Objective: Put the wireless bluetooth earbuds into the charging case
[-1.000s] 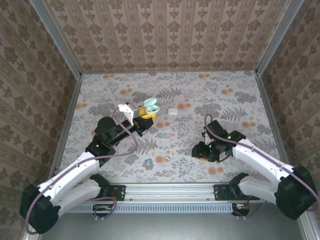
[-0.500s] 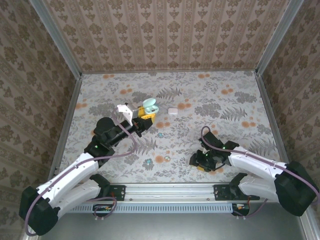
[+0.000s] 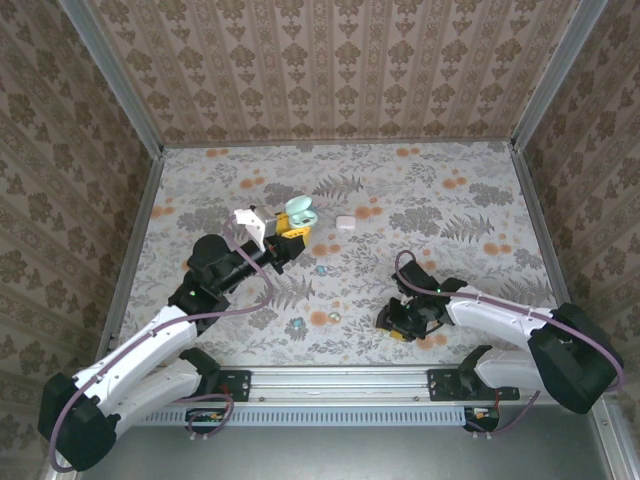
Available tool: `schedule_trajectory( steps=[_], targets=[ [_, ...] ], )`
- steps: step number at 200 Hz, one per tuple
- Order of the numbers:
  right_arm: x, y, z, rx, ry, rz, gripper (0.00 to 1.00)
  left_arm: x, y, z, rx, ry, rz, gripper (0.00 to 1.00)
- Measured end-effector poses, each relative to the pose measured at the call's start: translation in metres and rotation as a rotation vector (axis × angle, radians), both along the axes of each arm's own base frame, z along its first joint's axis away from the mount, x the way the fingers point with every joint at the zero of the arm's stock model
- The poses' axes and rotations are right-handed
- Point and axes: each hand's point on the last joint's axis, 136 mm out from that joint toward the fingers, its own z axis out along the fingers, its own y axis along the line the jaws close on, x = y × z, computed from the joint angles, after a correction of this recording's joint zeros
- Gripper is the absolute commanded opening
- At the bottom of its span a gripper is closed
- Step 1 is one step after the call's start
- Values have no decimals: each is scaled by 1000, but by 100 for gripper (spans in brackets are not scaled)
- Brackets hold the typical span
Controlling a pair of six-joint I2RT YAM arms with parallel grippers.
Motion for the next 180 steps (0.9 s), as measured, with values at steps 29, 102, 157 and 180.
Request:
schedule_trajectory(
  steps=[29, 102, 157, 180],
  targets=[
    [3, 6, 1, 7, 19, 12, 37, 1, -1, -2, 4, 4, 0, 19],
    [22, 31, 16, 69, -25, 69, 35, 4, -2, -7, 17, 14, 3, 19],
    [29, 41, 25, 72, -47, 110, 35, 6, -2, -9, 21, 19, 8, 19],
    [29, 43, 31, 28, -54, 145, 36, 6, -1, -9, 19, 17, 9, 19]
  ],
)
